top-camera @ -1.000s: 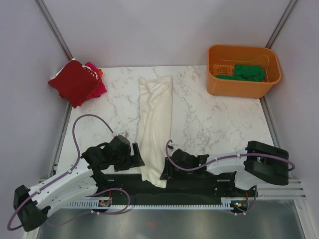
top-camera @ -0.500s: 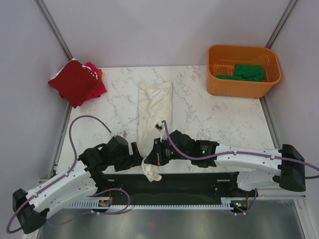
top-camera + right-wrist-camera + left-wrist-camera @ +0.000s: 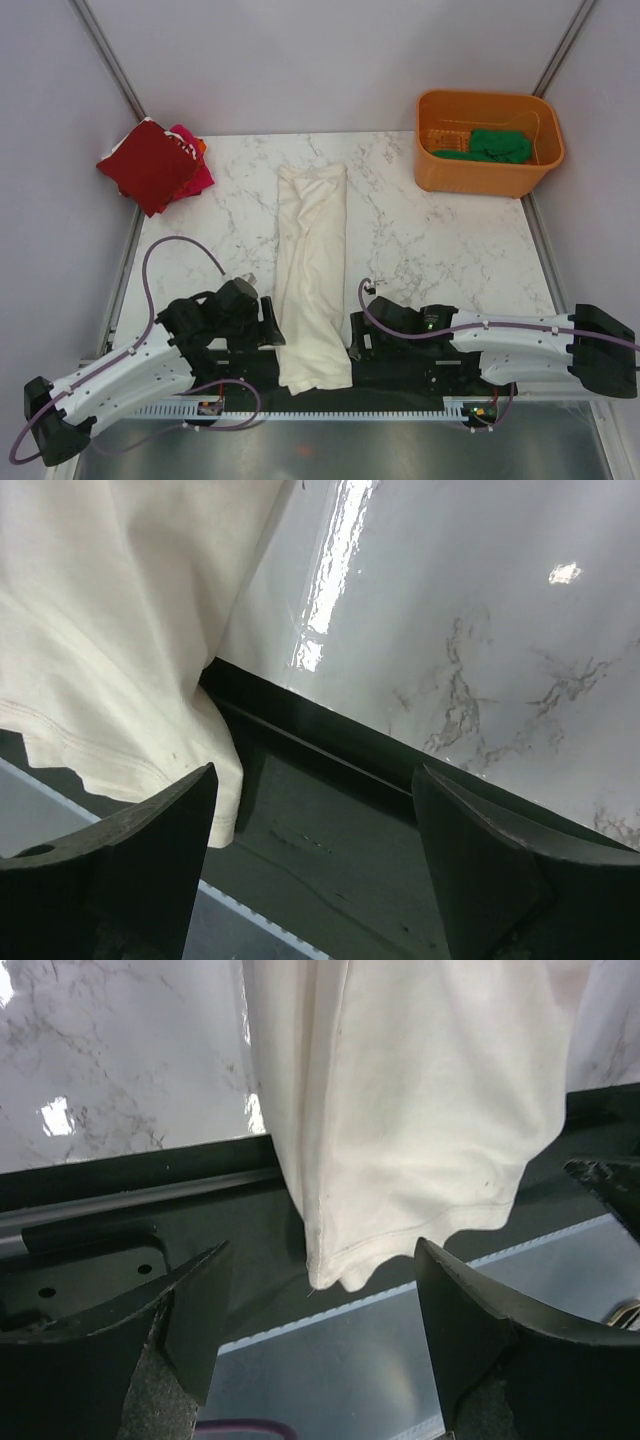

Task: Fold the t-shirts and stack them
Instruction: Fold the tshirt

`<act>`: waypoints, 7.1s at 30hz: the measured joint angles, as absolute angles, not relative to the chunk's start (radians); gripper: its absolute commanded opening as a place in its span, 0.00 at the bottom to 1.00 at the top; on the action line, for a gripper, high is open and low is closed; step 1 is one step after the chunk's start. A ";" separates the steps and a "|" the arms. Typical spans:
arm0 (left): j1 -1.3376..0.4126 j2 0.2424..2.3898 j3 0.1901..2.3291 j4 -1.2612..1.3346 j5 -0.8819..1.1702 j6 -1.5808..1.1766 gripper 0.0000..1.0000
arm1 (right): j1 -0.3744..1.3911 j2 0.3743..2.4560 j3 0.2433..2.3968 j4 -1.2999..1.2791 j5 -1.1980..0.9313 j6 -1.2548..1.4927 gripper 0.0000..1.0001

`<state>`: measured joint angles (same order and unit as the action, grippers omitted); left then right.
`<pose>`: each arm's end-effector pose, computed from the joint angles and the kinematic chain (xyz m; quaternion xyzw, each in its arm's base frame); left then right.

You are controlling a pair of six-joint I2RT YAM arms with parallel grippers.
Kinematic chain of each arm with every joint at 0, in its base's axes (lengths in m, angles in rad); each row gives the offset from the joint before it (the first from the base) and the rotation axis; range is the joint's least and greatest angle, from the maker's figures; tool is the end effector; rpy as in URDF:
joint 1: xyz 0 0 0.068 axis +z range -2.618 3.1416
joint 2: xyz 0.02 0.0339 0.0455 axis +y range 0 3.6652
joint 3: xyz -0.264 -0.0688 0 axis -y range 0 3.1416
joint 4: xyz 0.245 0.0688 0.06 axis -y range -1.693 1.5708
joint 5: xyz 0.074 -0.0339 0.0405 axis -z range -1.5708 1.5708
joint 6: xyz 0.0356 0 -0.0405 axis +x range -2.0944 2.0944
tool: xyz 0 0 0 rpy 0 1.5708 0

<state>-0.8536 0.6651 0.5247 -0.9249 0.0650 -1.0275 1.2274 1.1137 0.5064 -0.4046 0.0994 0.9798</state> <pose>0.0747 -0.0892 0.2057 -0.0759 0.9648 -0.2205 0.1219 0.0696 0.1843 0.1671 -0.1049 0.9544 0.2245 0.1667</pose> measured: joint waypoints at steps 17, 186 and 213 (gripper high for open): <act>-1.403 0.992 0.496 -0.805 0.018 -1.429 0.64 | 1.227 1.080 0.505 -0.432 0.144 0.972 0.88; -0.357 0.932 0.896 -0.799 0.009 -0.441 0.84 | 0.434 1.958 1.584 -0.580 -0.034 0.345 0.61; -0.478 1.024 0.552 -0.518 0.186 -0.740 0.91 | 0.691 1.539 0.661 -0.060 -0.458 0.620 0.62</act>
